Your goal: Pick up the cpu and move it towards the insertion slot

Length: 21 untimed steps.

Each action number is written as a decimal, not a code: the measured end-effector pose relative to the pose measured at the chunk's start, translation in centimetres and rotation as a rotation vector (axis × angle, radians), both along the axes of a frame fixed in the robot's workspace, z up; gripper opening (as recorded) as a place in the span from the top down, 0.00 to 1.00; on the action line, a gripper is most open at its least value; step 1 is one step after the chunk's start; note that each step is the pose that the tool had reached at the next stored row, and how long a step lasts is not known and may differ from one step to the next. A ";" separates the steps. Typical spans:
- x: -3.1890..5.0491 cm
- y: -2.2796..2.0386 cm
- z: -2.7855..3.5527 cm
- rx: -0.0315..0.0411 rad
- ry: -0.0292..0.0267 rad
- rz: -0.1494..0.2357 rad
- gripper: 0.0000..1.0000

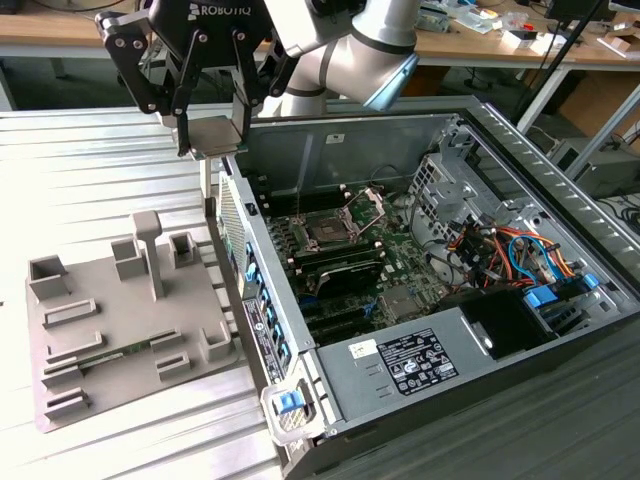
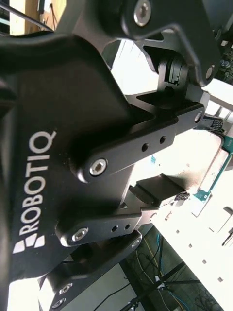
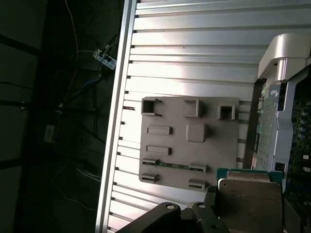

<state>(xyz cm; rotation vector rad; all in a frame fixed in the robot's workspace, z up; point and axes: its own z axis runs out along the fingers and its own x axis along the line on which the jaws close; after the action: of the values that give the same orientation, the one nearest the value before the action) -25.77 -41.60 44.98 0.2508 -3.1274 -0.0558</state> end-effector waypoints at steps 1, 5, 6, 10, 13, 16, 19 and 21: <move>0.04 0.00 0.00 0.0000 0.0001 0.000 0.45; 0.24 0.00 -0.01 0.0000 0.0000 0.000 0.45; 0.28 0.00 -0.01 0.0000 0.0000 0.000 0.45; 0.43 0.00 -0.02 0.0001 -0.0001 0.000 0.45; 0.58 0.00 -0.02 0.0001 -0.0001 0.000 0.45; 0.74 0.00 -0.03 0.0001 -0.0001 0.000 0.45; 0.88 0.00 -0.03 0.0000 0.0000 0.000 0.45; 1.03 0.00 -0.03 0.0000 0.0000 0.000 0.45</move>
<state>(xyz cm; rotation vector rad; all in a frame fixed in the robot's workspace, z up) -24.74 -41.60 44.95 0.2507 -3.1274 -0.0558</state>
